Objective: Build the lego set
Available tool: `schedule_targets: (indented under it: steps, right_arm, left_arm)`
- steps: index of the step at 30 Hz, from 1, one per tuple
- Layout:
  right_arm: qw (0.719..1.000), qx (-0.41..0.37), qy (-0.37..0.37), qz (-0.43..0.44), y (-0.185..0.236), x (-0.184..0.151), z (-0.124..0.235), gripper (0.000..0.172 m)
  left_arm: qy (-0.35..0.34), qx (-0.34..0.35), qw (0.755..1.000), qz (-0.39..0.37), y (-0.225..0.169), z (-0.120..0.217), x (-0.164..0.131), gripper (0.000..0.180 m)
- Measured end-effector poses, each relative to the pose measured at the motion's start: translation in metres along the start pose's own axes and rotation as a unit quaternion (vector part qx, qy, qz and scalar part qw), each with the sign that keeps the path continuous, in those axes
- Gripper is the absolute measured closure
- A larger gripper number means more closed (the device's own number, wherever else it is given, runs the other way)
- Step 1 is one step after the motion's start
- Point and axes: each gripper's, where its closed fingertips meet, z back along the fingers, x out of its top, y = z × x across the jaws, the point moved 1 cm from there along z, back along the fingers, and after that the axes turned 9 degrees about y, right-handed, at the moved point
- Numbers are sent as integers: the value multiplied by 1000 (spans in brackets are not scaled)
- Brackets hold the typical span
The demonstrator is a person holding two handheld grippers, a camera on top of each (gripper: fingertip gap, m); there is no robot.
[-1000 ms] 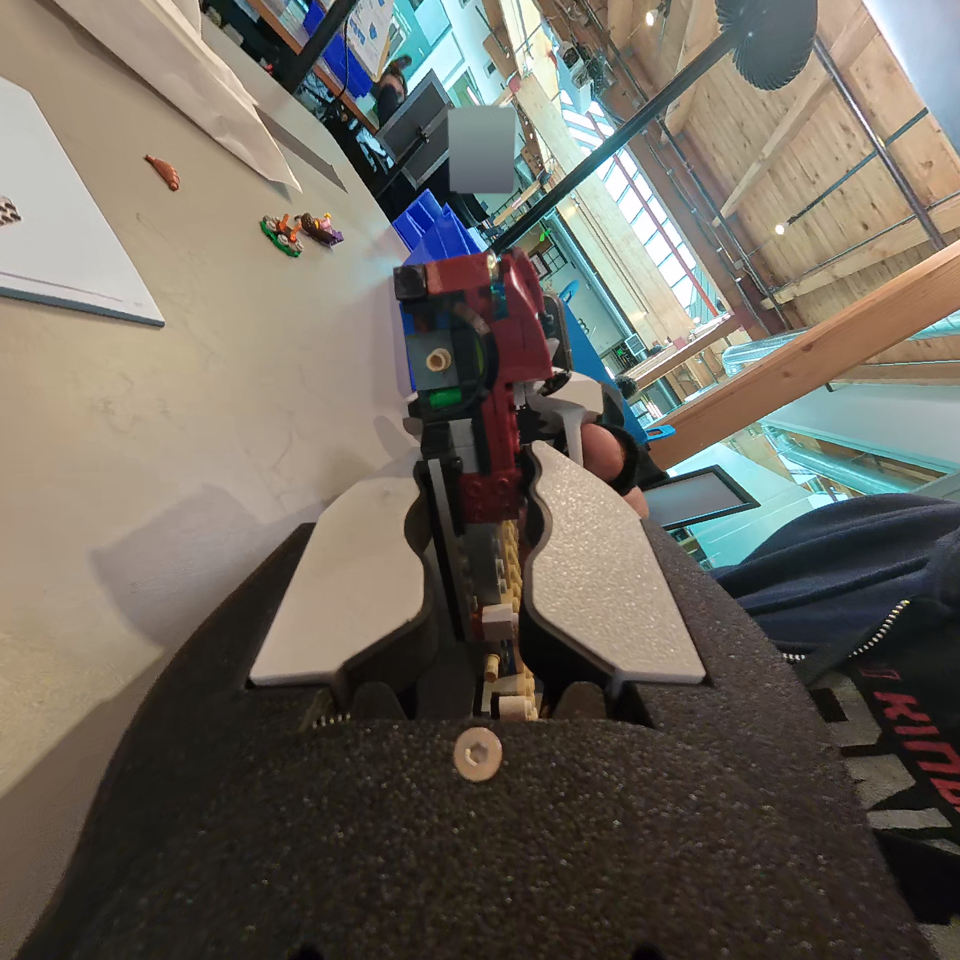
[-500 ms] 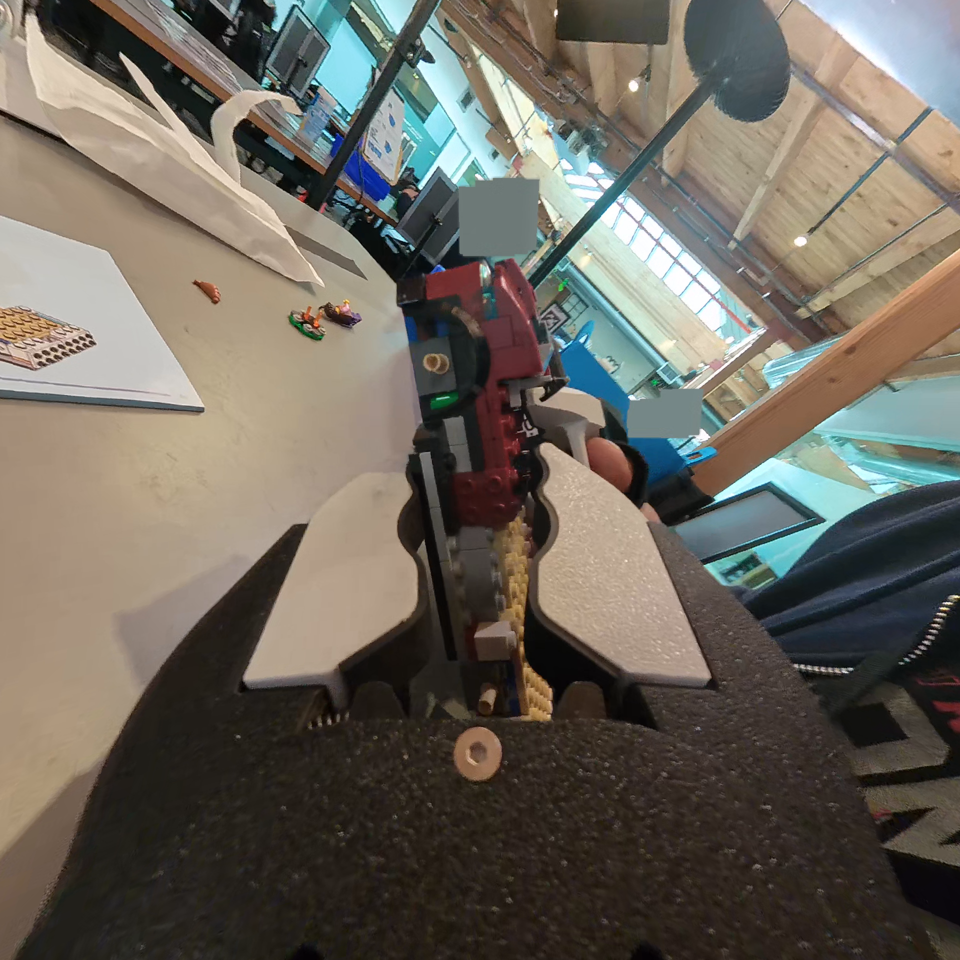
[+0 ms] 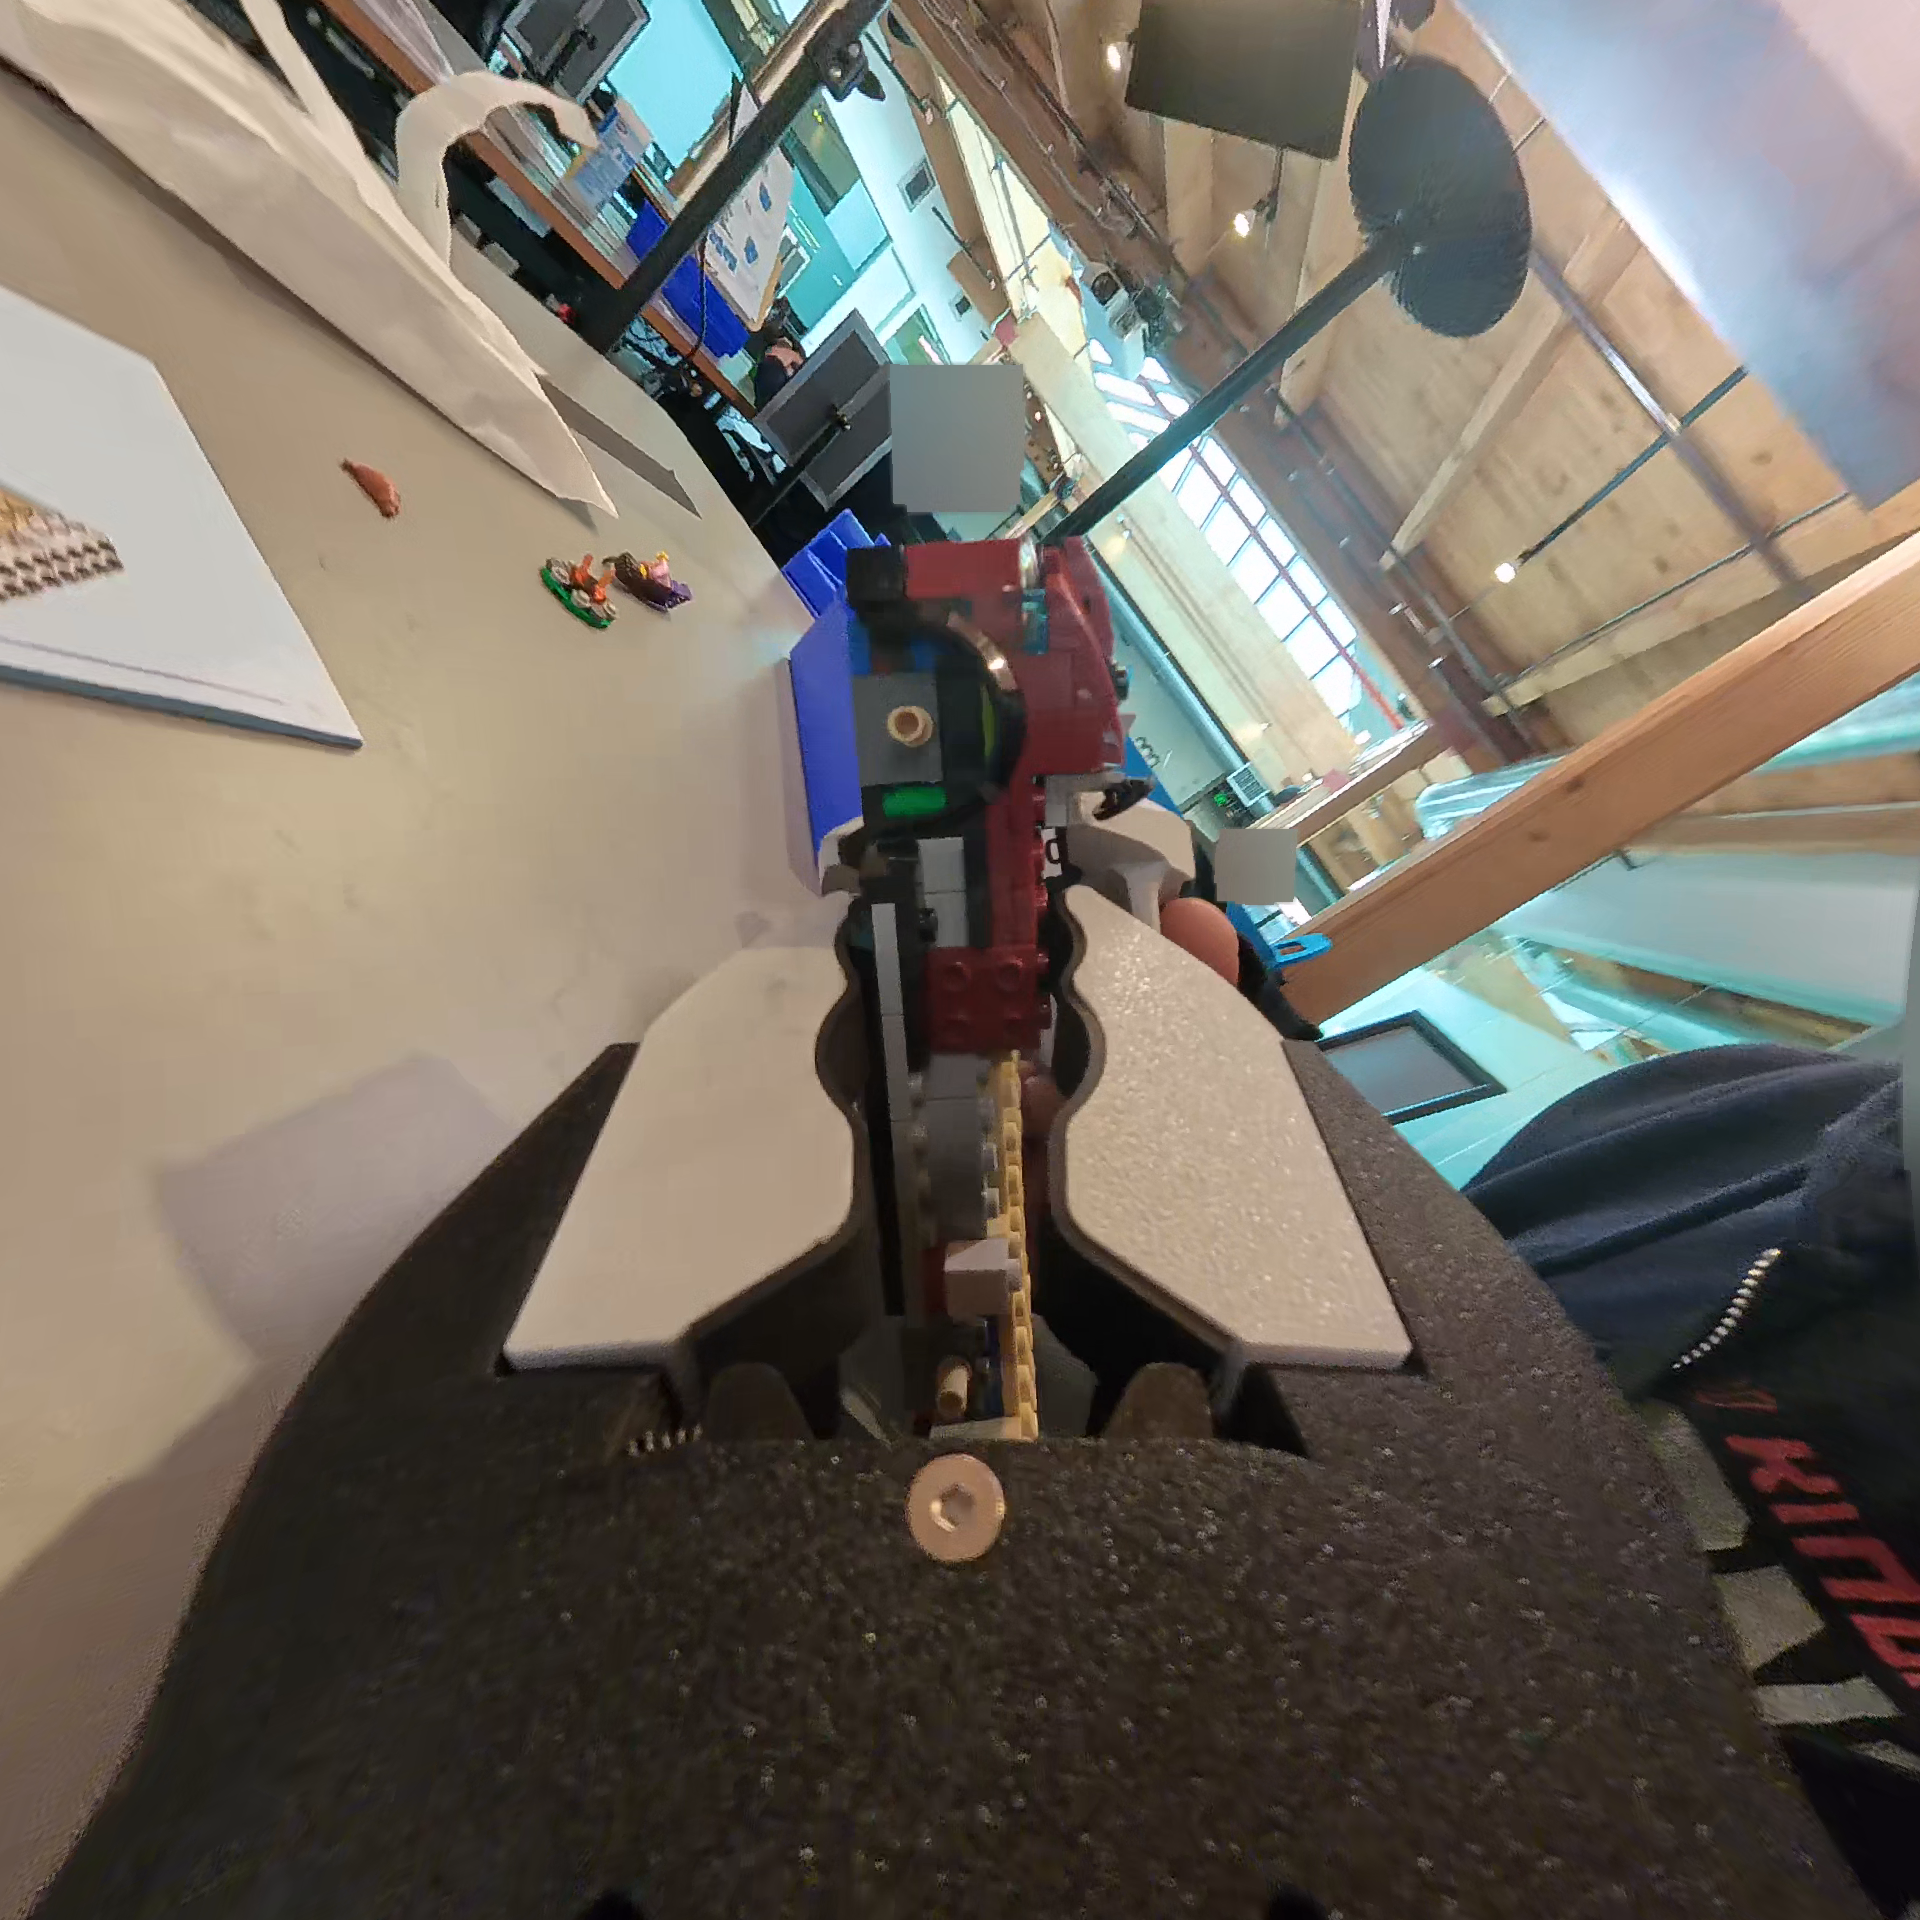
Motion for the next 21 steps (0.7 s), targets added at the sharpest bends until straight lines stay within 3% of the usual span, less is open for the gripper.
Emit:
schedule_targets:
  steps: [10,21]
  right_arm:
    - [999,-23,9,-23,-9,-4,-3,133]
    - [996,-55,64,-13,-19,-16,0,130]
  left_arm:
    - [-28,-73,986,147,12,3,-1,149]
    - [-38,-65,987,140,16,7,2,149]
